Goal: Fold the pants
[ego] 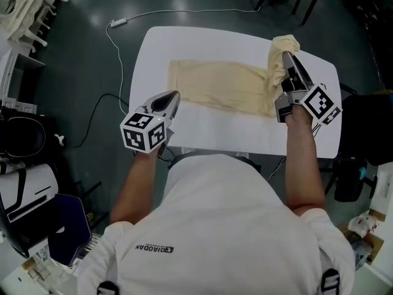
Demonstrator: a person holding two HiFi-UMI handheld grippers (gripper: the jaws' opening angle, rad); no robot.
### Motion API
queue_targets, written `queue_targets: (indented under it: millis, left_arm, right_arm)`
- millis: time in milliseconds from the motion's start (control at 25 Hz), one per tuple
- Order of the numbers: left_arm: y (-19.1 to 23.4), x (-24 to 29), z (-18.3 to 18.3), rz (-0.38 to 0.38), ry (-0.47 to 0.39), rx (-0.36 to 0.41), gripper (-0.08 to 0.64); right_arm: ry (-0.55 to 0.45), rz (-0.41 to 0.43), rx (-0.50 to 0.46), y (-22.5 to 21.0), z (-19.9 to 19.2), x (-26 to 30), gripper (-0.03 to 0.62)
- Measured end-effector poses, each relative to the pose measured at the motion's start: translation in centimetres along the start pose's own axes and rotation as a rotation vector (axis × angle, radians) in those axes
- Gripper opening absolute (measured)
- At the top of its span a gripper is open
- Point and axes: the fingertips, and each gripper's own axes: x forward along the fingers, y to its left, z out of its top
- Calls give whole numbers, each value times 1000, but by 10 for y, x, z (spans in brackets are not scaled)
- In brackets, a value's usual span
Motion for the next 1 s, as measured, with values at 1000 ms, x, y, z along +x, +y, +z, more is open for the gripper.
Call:
queue_targets:
  millis: [1000]
  left_arm:
    - [69, -33, -20, 9, 16, -45, 28]
  right_arm:
    - [177, -64, -93, 69, -120, 94, 63]
